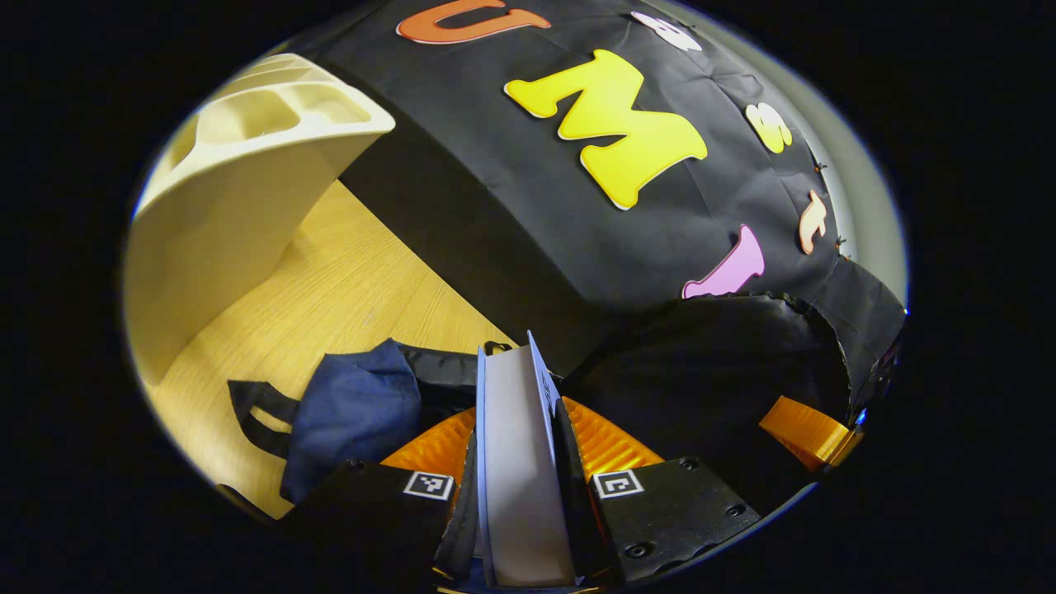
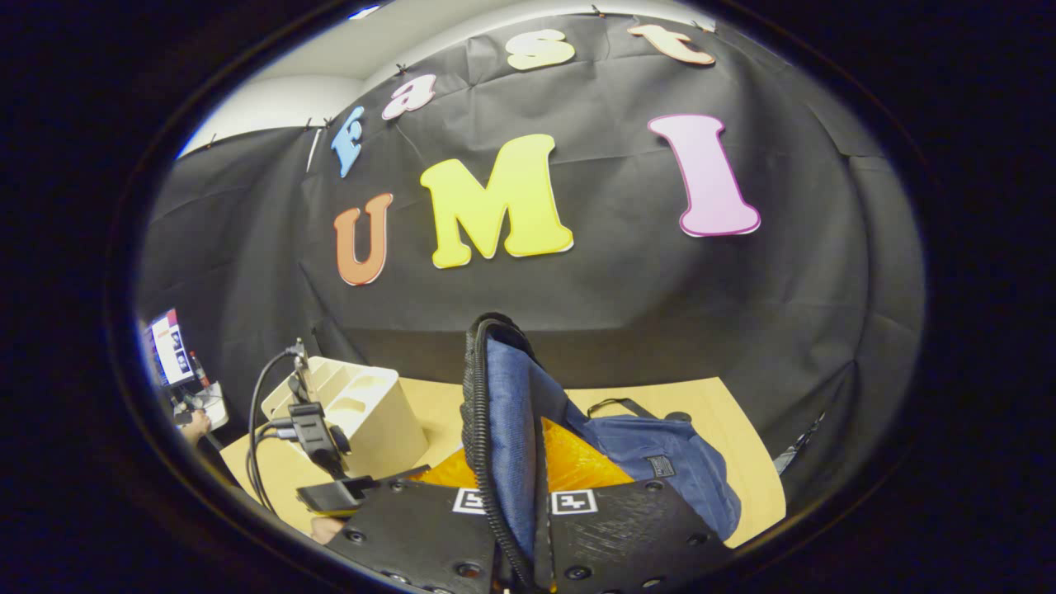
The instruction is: Open the schoolbag, grab two books from the bookshelf and put them into the schoolbag.
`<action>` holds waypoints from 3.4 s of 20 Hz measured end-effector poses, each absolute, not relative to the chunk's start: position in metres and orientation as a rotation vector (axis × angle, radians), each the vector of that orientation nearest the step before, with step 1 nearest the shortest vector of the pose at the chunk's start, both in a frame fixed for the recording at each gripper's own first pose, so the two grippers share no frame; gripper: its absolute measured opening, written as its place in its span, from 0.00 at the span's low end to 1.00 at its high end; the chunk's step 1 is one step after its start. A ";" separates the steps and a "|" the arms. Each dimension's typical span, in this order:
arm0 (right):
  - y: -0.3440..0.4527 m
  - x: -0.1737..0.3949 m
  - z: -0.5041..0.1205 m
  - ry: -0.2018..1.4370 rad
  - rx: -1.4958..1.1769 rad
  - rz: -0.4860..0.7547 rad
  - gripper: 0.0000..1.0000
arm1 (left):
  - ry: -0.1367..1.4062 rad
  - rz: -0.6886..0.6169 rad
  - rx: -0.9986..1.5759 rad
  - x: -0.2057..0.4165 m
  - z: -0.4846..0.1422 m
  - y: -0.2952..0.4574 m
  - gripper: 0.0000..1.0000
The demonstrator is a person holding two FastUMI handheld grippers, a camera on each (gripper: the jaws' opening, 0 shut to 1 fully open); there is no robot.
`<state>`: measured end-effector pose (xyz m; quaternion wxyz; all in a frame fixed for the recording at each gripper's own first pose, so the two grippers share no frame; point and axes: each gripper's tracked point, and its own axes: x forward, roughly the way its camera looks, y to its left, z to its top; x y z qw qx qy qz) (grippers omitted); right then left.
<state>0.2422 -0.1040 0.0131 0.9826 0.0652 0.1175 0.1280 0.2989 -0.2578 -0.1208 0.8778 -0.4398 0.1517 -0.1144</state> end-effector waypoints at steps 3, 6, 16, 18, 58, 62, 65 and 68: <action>-0.097 0.242 0.011 0.236 0.138 0.273 0.05 | 0.317 -0.259 -0.943 0.303 -0.131 -0.284 0.49; -0.093 0.243 0.010 0.219 0.163 0.286 0.05 | 0.325 -0.276 -0.977 0.313 -0.143 -0.300 0.50; -0.099 0.244 -0.002 0.198 0.175 0.284 0.05 | 0.354 -0.262 -0.775 0.311 -0.164 -0.308 0.77; -0.102 0.246 -0.007 0.209 0.179 0.273 0.05 | 0.349 -0.233 -0.730 0.311 -0.164 -0.295 0.86; -0.084 0.163 -0.062 0.248 0.109 0.002 0.23 | -0.067 0.129 -0.057 0.119 -0.056 -0.028 0.96; -0.074 0.139 -0.062 0.227 0.101 0.004 0.25 | -0.073 0.154 -0.047 0.093 -0.064 -0.017 0.96; -0.064 0.112 -0.066 0.207 0.100 0.007 0.25 | -0.057 0.164 -0.030 0.072 -0.074 -0.013 0.96; -0.061 0.075 -0.059 0.168 0.060 -0.012 0.25 | -0.063 0.182 -0.018 0.046 -0.070 -0.009 0.95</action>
